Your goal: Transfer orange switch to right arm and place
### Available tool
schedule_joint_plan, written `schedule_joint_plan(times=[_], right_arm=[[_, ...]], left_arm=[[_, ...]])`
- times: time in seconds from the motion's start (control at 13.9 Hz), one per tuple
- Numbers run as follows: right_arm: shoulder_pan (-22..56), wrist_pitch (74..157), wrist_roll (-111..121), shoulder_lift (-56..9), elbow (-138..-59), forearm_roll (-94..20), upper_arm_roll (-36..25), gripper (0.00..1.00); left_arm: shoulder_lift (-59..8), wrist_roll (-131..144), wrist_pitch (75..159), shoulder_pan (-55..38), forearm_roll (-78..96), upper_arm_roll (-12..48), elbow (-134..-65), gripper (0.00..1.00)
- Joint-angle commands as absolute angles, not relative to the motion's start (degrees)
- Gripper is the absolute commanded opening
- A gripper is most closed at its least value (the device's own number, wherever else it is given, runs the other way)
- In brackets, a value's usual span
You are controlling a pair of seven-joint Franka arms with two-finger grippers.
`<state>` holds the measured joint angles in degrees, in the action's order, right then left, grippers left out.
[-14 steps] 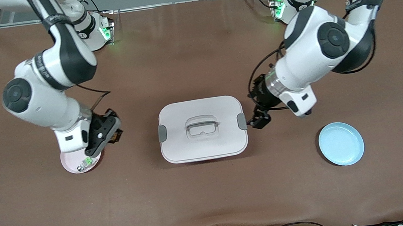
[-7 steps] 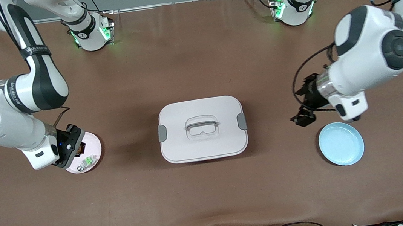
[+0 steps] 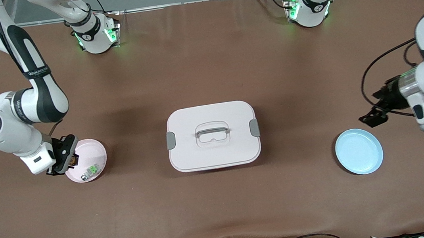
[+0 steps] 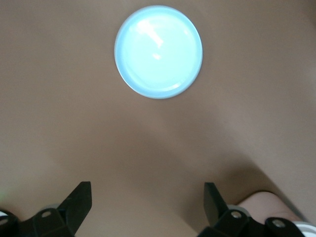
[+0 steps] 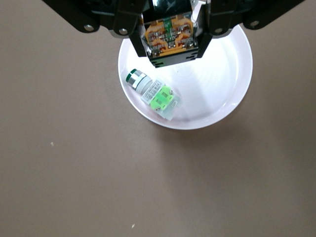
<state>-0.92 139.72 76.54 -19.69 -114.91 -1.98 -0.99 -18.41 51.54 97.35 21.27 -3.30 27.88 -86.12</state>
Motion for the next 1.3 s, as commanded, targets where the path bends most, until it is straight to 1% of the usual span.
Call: schedule_joint_plan(times=[0.0, 0.36, 0.5, 0.58, 0.72, 0.79, 0.87, 1.23], right_arm=[[-3.5, 143.7, 78.9, -18.1, -119.3, -1.7, 0.4, 0.00], [-4.4, 152.5, 79.5, -18.4, -125.4, -1.7, 0.6, 0.00], [-4.6, 154.7, 79.5, -18.5, -126.8, -1.8, 0.6, 0.00], [-4.6, 155.9, 79.5, -18.6, -127.4, -1.9, 0.6, 0.00], [-4.5, 157.6, 79.5, -19.4, -128.1, -2.5, 0.8, 0.00], [-4.6, 157.7, 79.6, -19.9, -128.2, -3.0, 1.1, 0.00], [-4.6, 157.7, 79.6, -20.2, -128.2, -3.3, 1.1, 0.00], [-4.6, 158.6, 79.6, -23.1, -128.1, -4.4, 1.1, 0.00]], left_arm=[[-14.7, 39.3, 96.4, 26.5, -4.7, 28.3, -89.4, 1.00], [-14.2, 14.6, 96.2, 36.4, -5.2, 27.9, -89.6, 1.00], [-14.4, 2.4, 95.4, 40.9, -5.1, 27.9, -89.6, 1.00], [-14.6, -1.3, 95.0, 42.2, -5.1, 27.9, -89.4, 1.00], [-14.6, -2.1, 95.0, 41.5, -5.3, 27.1, -88.2, 1.00], [-14.6, -2.0, 94.9, 38.9, -5.1, 26.0, -86.8, 1.00], [-14.7, -2.1, 94.8, 35.5, -5.1, 23.7, -85.3, 1.00], [-14.7, -1.9, 94.9, 11.8, -4.8, 8.6, -80.6, 1.00]])
